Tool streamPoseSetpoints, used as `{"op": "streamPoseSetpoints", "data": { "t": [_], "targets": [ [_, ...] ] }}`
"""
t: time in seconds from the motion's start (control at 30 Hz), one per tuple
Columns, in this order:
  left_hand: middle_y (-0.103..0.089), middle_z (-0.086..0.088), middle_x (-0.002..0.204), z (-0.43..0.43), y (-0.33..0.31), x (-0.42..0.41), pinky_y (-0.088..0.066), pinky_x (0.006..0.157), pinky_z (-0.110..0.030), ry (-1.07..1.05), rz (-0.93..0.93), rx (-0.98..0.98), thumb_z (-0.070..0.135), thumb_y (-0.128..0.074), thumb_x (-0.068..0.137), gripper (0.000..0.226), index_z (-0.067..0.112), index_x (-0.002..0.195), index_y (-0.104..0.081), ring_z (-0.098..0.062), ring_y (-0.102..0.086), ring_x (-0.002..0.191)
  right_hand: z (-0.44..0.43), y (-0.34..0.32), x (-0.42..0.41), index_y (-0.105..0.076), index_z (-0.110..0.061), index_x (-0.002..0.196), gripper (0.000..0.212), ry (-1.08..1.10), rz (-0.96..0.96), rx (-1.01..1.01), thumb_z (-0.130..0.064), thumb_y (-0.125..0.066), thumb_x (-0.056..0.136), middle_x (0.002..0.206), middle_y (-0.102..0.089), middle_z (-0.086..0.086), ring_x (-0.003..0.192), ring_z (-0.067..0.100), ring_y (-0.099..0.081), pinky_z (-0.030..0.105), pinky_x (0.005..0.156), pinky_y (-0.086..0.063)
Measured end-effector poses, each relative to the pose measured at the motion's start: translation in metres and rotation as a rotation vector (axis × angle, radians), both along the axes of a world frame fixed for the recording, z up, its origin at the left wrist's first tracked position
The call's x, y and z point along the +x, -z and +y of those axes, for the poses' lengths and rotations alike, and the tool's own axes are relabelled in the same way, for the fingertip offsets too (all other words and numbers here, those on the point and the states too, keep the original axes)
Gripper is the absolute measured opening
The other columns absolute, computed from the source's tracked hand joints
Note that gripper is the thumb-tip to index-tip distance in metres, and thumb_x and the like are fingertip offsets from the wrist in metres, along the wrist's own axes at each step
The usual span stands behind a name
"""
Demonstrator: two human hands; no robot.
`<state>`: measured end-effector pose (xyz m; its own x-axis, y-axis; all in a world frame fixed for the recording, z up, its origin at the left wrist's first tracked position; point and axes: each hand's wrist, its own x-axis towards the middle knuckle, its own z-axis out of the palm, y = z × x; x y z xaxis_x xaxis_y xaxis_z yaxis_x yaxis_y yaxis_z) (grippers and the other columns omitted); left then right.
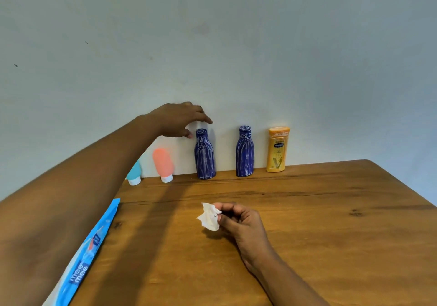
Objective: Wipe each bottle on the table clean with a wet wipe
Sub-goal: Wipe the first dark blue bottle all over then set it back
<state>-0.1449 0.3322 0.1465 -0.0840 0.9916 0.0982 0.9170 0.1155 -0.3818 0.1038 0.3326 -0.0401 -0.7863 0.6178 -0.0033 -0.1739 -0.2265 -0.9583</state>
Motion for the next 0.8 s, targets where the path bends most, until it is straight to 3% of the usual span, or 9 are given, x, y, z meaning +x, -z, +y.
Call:
{"op": "streamPoseSetpoints", "data": {
  "t": [0.13, 0.37, 0.5, 0.57, 0.67, 0.73, 0.8],
  "targets": [
    [-0.043, 0.008, 0.128, 0.012, -0.002, 0.004, -0.045, 0.074, -0.028, 0.051, 0.144, -0.087, 0.031, -0.067, 0.083, 0.053, 0.038, 0.132, -0.045, -0.013, -0.040, 0.116, 0.002, 0.002, -0.001, -0.073, -0.018, 0.095, 0.026, -0.014, 0.021, -0.009, 0.003, -0.063, 0.082, 0.103, -0.071, 0.005, 0.101, 0.019, -0.064, 0.038, 0.088, -0.053],
    [-0.045, 0.009, 0.125, 0.010, -0.001, 0.002, -0.044, 0.069, -0.027, 0.091, 0.232, -0.111, 0.034, -0.064, 0.085, 0.038, 0.033, 0.121, -0.053, -0.011, -0.043, 0.115, 0.004, 0.003, -0.002, -0.073, -0.019, 0.096, 0.025, -0.013, 0.007, -0.013, 0.001, -0.064, 0.083, 0.106, -0.070, 0.003, 0.104, 0.018, -0.063, 0.038, 0.089, -0.052],
    [-0.058, 0.013, 0.112, -0.004, -0.003, 0.006, -0.040, 0.069, -0.024, 0.029, 0.147, -0.129, 0.040, -0.064, 0.084, 0.034, 0.031, 0.116, -0.054, -0.008, -0.049, 0.100, -0.001, -0.011, 0.007, -0.071, -0.016, 0.097, 0.026, 0.005, 0.028, -0.071, 0.003, -0.060, 0.084, 0.101, -0.071, 0.002, 0.094, 0.015, -0.067, 0.028, 0.071, -0.055],
    [-0.061, 0.014, 0.103, -0.023, -0.004, 0.016, -0.034, 0.062, -0.022, -0.011, 0.055, -0.075, 0.045, -0.066, 0.081, 0.034, 0.031, 0.111, -0.057, -0.006, -0.047, 0.085, -0.007, -0.021, 0.016, -0.068, -0.012, 0.099, 0.026, 0.012, 0.062, -0.130, 0.007, -0.057, 0.085, 0.093, -0.073, 0.002, 0.083, 0.013, -0.069, 0.025, 0.060, -0.055],
    [-0.065, 0.015, 0.094, -0.067, 0.005, 0.044, -0.031, 0.057, -0.019, -0.052, -0.180, 0.122, 0.050, -0.071, 0.074, 0.036, 0.030, 0.103, -0.062, -0.007, -0.050, 0.075, -0.022, -0.025, 0.035, -0.067, -0.011, 0.099, 0.026, 0.040, 0.099, -0.186, 0.007, -0.055, 0.086, 0.094, -0.073, 0.005, 0.083, 0.022, -0.069, 0.036, 0.065, -0.058],
    [-0.066, 0.017, 0.082, -0.106, 0.022, 0.073, -0.037, 0.058, -0.020, -0.108, -0.445, 0.302, 0.056, -0.072, 0.063, 0.039, 0.031, 0.093, -0.066, -0.004, -0.056, 0.070, -0.038, -0.025, 0.055, -0.068, -0.014, 0.099, 0.026, 0.076, 0.092, -0.188, 0.005, -0.054, 0.088, 0.096, -0.072, 0.007, 0.080, 0.022, -0.068, 0.039, 0.065, -0.057],
    [-0.065, 0.015, 0.069, -0.145, 0.048, 0.107, -0.044, 0.062, -0.022, -0.203, -0.755, 0.471, 0.048, -0.079, 0.058, 0.034, 0.029, 0.084, -0.068, -0.004, -0.057, 0.063, -0.054, -0.027, 0.081, -0.070, -0.018, 0.098, 0.028, 0.088, 0.104, -0.164, 0.003, -0.054, 0.088, 0.099, -0.071, 0.007, 0.078, 0.021, -0.067, 0.037, 0.062, -0.057]
  ]
}}
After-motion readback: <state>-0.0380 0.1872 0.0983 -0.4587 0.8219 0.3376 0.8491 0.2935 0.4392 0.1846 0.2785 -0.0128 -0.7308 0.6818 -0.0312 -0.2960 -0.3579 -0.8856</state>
